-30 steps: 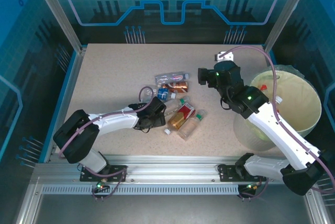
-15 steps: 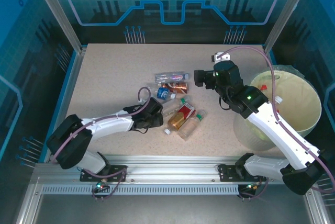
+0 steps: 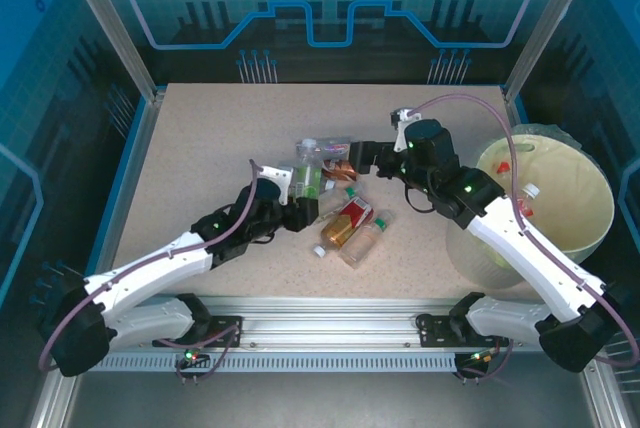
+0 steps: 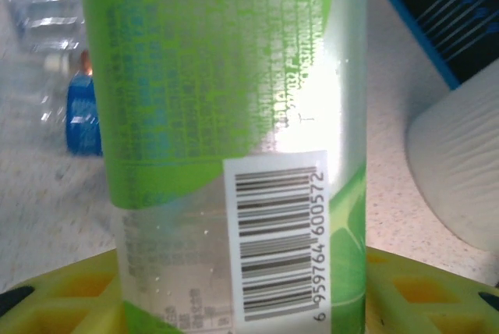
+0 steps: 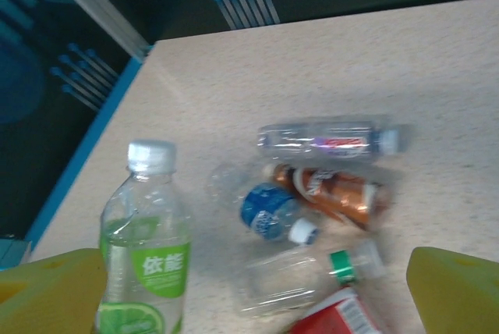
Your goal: Put the plastic bottles in the bin
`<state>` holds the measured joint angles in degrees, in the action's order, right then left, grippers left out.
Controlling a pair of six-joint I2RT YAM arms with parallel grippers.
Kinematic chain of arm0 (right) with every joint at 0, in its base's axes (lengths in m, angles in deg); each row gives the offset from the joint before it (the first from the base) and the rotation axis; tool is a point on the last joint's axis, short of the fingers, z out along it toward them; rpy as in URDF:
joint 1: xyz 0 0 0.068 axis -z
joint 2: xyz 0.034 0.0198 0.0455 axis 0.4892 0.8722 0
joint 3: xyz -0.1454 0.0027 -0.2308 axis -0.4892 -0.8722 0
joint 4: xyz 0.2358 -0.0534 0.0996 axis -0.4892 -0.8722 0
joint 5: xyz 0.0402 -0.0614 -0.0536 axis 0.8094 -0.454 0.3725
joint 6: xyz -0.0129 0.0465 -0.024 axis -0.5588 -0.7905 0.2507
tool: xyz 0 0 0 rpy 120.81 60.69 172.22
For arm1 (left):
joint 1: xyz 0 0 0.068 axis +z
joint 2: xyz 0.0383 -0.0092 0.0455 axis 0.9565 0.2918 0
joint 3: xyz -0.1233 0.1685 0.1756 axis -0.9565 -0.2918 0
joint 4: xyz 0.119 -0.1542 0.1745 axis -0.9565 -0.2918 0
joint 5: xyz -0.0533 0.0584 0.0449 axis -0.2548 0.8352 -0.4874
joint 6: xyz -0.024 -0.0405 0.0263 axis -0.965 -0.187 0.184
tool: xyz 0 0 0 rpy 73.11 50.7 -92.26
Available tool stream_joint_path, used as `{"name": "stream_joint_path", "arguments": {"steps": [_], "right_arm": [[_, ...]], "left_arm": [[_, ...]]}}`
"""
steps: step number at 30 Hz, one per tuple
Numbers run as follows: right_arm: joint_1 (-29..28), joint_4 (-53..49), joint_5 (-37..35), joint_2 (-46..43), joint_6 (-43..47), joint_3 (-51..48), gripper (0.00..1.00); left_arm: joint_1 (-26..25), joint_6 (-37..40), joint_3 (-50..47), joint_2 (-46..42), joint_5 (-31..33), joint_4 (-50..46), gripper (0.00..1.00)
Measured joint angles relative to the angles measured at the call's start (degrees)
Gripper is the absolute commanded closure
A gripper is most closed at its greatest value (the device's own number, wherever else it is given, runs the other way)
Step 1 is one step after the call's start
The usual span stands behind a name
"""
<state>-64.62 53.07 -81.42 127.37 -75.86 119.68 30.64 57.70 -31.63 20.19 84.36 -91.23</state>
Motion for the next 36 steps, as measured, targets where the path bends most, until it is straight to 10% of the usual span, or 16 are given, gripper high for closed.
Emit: {"name": "stream_joint_path", "arguments": {"steps": [20, 36], "right_arm": [[-0.76, 9.38, 15.67, 6.60, -8.87, 0.31, 0.00], [-1.16, 7.65, 16.59, 8.07, -6.54, 1.62, 0.30]], "left_arm": [[-2.05, 7.74, 6.49, 2.36, -11.76, 10.54, 0.58], [-2.47, 9.14, 8.90, 5.42, -11.23, 9.35, 0.59]]}}
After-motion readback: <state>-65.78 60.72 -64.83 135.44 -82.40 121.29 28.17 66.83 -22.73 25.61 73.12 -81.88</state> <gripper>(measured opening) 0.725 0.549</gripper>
